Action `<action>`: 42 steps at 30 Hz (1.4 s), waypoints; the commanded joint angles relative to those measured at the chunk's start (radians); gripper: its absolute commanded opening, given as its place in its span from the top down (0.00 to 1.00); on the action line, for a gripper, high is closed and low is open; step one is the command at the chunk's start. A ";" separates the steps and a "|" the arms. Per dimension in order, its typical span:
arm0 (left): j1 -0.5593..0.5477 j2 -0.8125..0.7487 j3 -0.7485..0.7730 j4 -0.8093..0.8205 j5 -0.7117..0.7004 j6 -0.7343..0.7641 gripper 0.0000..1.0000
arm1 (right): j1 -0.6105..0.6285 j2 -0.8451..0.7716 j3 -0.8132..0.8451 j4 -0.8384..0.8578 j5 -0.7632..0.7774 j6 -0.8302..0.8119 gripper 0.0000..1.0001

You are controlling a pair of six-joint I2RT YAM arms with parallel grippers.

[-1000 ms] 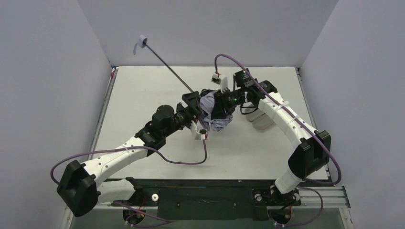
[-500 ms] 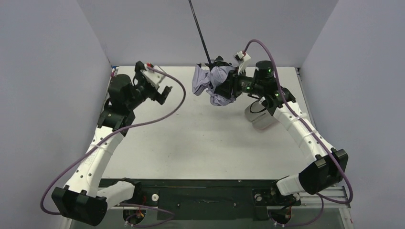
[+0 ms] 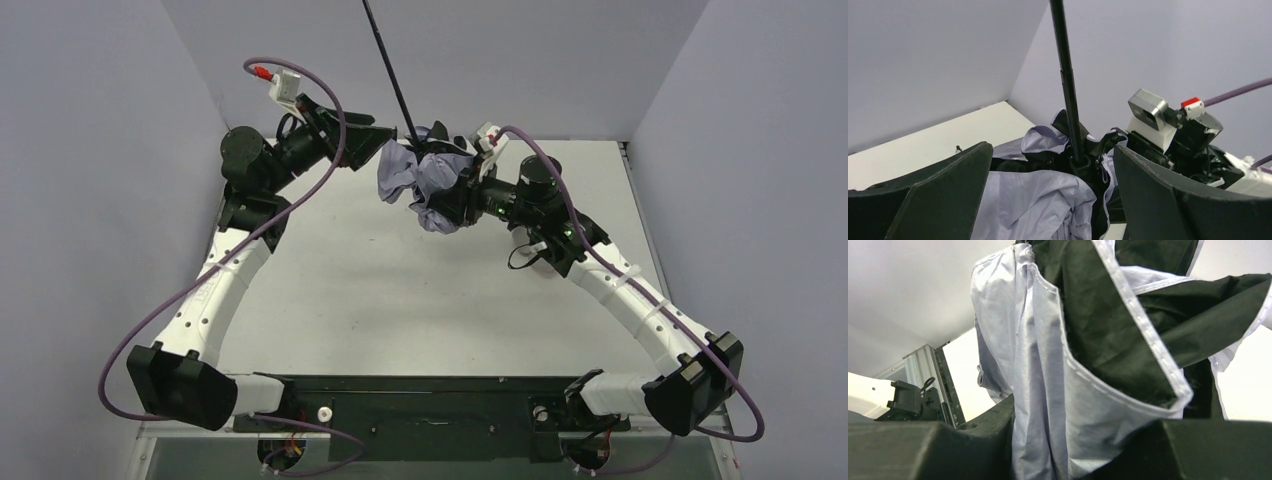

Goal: Open the umbrella

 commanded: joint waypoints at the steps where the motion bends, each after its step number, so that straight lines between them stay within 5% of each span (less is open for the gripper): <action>1: -0.014 0.019 0.009 0.199 0.024 -0.182 0.12 | 0.030 -0.067 -0.012 0.169 0.045 -0.051 1.00; 12: -0.069 0.053 0.048 0.236 0.021 -0.168 0.20 | 0.085 -0.085 -0.031 0.141 0.032 -0.116 1.00; 15: -0.080 0.055 0.060 0.215 0.013 -0.155 0.35 | 0.102 -0.097 -0.038 0.128 0.031 -0.158 1.00; 19: -0.081 0.050 0.060 0.229 0.025 -0.153 0.71 | 0.111 -0.105 -0.052 0.114 0.039 -0.171 1.00; 20: -0.081 0.050 0.059 0.221 0.026 -0.148 0.91 | 0.110 -0.107 -0.055 0.104 0.041 -0.173 1.00; 22: -0.080 0.042 0.062 0.184 0.025 -0.116 1.00 | 0.108 -0.111 -0.056 0.085 0.049 -0.175 1.00; 23: -0.079 0.040 0.063 0.169 0.020 -0.085 1.00 | 0.106 -0.113 -0.057 0.074 0.051 -0.176 0.93; 26: -0.077 0.022 0.070 0.059 0.008 0.053 1.00 | 0.083 -0.126 -0.060 0.021 0.057 -0.176 0.47; 28: -0.078 0.014 0.081 -0.031 -0.021 0.205 1.00 | 0.059 -0.133 -0.067 -0.009 0.066 -0.177 0.31; 34: -0.079 0.005 0.081 -0.222 -0.147 0.697 1.00 | -0.053 -0.156 -0.080 -0.091 0.067 -0.176 0.20; 42: -0.063 0.050 0.058 -0.225 -0.437 0.905 1.00 | -0.205 -0.152 -0.078 -0.118 0.101 -0.153 0.20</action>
